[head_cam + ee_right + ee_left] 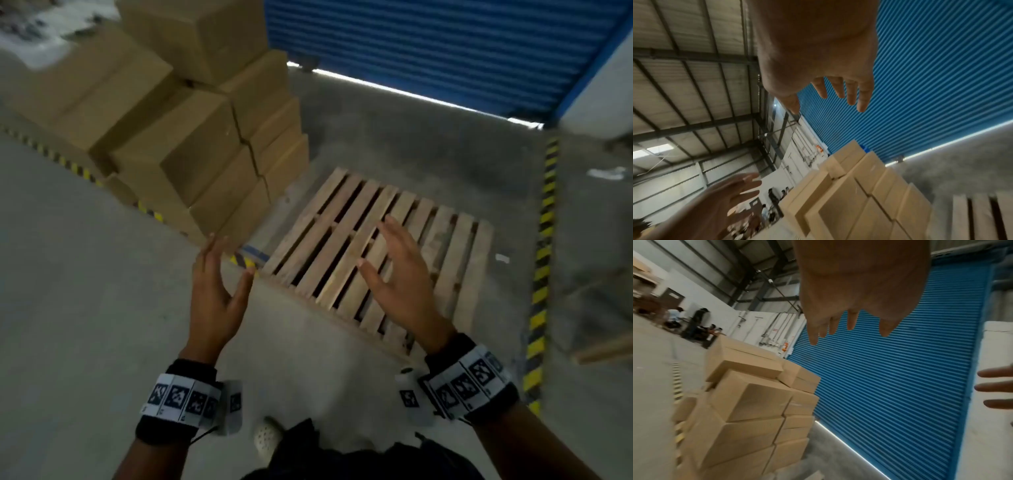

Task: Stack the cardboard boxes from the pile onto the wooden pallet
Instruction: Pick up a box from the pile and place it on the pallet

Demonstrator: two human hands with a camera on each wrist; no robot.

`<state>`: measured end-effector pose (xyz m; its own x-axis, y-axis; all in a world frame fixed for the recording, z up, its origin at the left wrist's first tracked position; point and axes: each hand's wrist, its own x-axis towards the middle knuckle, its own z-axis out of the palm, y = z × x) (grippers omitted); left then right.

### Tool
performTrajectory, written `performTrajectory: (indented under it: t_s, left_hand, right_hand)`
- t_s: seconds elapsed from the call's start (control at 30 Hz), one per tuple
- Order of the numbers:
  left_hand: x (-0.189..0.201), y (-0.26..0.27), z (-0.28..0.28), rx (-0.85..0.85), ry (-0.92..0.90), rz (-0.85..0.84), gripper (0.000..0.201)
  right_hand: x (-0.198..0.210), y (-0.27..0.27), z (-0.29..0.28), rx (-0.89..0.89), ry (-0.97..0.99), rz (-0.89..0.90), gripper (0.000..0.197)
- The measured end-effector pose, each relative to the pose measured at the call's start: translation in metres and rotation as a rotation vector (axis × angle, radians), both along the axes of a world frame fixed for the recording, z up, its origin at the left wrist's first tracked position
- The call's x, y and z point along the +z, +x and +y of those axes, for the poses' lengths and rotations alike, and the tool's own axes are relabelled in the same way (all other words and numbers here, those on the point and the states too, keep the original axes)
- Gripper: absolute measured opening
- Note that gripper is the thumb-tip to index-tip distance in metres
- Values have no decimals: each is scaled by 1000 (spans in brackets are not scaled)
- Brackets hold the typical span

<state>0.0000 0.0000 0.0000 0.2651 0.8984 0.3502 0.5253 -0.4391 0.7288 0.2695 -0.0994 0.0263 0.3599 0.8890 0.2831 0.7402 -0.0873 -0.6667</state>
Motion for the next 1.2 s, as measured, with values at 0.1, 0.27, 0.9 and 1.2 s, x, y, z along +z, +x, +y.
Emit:
performTrajectory:
  t_s: [0.1,0.27,0.9,1.2]
  left_hand:
    - [-13,-57,15,121,-64,5,64]
    - [-32,-147,31,307,-120,-89,66]
    - [-31,-280,233,420,-75,-6,61]
    - [-2,-292,440,424,-42,148,59]
  right_hand:
    - [-16,-46,33,94,-84,23,73]
    - [-34,-117,90,200,-113,48,77]
    - [-60,-254,341,396,-41,219,71]
    - [-51,-282,549,419,-51,327,74]
